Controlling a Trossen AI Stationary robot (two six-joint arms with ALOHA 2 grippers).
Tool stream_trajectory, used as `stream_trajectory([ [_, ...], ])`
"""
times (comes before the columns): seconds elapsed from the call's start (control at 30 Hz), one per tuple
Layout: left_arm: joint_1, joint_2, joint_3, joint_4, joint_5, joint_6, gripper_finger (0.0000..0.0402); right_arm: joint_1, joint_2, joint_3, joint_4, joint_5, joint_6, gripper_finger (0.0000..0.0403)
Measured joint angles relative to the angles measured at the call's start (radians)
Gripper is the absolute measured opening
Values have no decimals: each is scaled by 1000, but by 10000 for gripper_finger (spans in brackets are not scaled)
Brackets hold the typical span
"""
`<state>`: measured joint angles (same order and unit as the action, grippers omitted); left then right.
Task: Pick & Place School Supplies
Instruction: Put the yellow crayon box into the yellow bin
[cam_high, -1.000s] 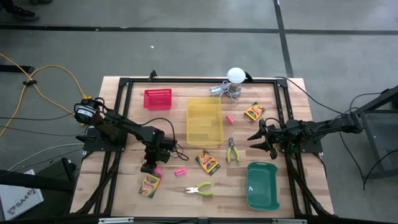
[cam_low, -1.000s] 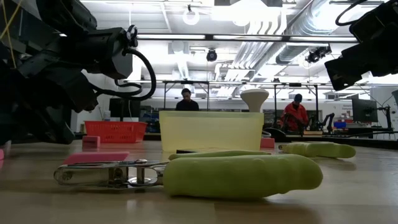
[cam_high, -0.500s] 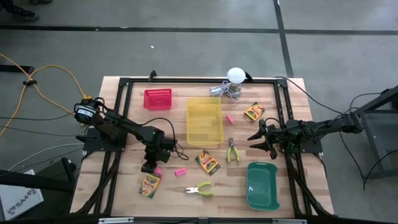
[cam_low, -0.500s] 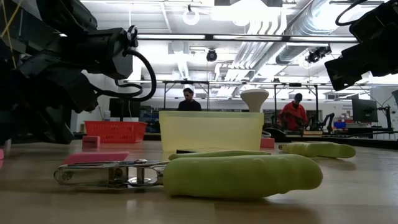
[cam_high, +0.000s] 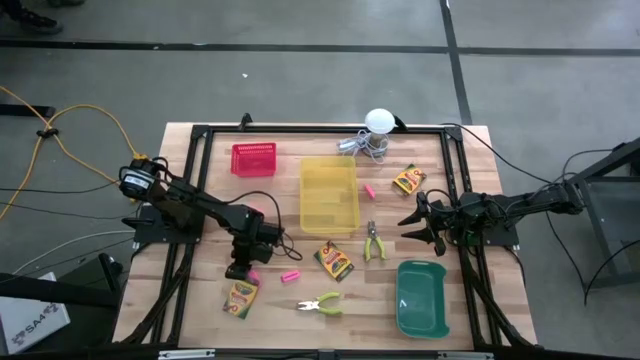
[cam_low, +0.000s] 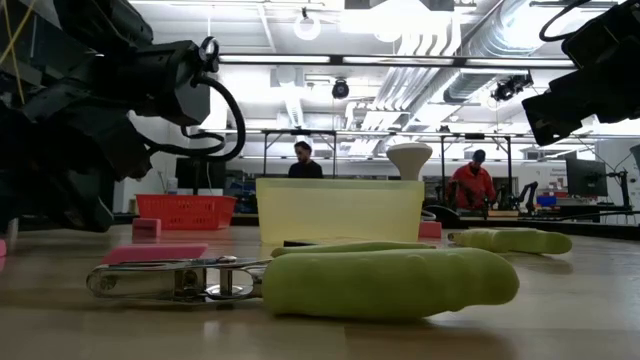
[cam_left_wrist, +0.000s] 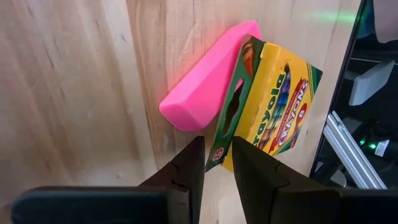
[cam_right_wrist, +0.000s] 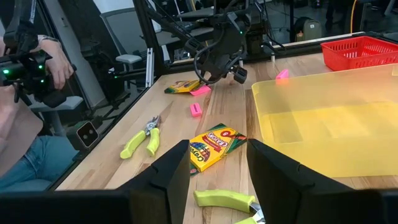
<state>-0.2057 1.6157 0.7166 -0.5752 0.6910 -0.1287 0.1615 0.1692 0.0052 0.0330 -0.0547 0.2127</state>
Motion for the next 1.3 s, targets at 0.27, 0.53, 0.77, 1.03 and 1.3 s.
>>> stream_trajectory([
  [0.27, 0, 0, 0, 0, -12, 4, 68, 0, 0, 0, 0, 0, 0, 149],
  [0.53, 0, 0, 0, 0, -11, 2, 6, 0, 0, 0, 0, 0, 0, 149],
  [0.77, 0, 0, 0, 0, -11, 1, 2, 0, 0, 0, 0, 0, 0, 149],
  [1.03, 0, 0, 0, 0, -5, 0, 2, 0, 0, 0, 0, 0, 0, 149],
  [1.3, 0, 1, 0, 0, 16, 9, 1, 0, 0, 0, 0, 0, 0, 149],
])
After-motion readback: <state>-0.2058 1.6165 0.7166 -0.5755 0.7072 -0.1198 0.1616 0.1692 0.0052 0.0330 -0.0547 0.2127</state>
